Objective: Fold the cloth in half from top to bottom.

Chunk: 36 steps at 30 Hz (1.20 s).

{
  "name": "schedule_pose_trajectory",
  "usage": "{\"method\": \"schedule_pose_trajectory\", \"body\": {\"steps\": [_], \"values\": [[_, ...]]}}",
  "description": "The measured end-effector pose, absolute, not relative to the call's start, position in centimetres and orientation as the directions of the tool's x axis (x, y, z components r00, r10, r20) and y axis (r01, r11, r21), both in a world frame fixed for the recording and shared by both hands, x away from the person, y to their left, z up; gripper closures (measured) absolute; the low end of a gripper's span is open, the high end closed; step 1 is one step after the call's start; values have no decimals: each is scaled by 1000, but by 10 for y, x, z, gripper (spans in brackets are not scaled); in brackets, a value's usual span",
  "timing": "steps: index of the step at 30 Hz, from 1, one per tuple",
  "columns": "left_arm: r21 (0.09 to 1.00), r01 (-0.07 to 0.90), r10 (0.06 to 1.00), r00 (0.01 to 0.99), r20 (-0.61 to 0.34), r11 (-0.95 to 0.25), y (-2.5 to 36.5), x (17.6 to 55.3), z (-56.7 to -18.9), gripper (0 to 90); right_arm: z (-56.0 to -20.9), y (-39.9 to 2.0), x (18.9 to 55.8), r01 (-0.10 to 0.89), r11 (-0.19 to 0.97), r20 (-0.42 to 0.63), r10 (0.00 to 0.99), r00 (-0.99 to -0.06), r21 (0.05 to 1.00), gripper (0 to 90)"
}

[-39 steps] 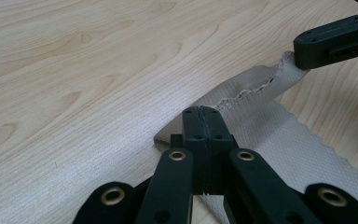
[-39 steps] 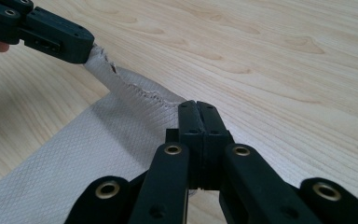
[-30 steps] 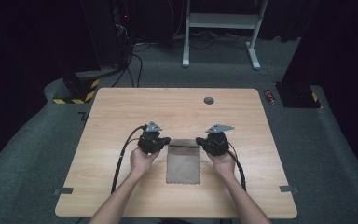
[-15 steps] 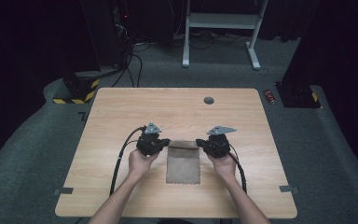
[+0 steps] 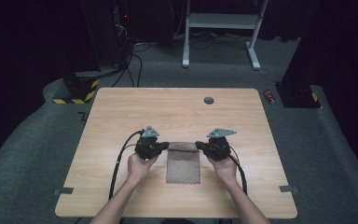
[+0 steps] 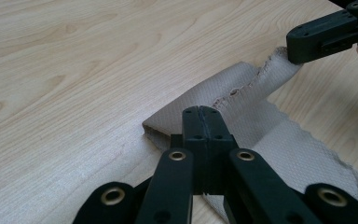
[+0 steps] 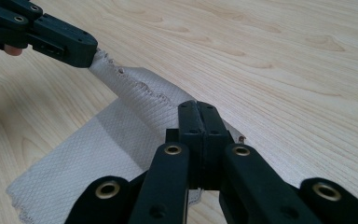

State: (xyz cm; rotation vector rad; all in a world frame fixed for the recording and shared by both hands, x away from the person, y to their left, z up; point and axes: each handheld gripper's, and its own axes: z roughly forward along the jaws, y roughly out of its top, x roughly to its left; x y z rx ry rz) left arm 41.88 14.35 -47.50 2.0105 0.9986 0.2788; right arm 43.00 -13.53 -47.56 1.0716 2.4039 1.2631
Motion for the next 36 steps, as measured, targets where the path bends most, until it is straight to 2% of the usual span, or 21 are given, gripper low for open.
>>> {"method": "schedule_pose_trajectory", "body": {"steps": [36], "values": [[781,543,714,675,-188,-308,143,398,-478,900,-478,-145,407,490,357,152,664,-732,795,899]]}}
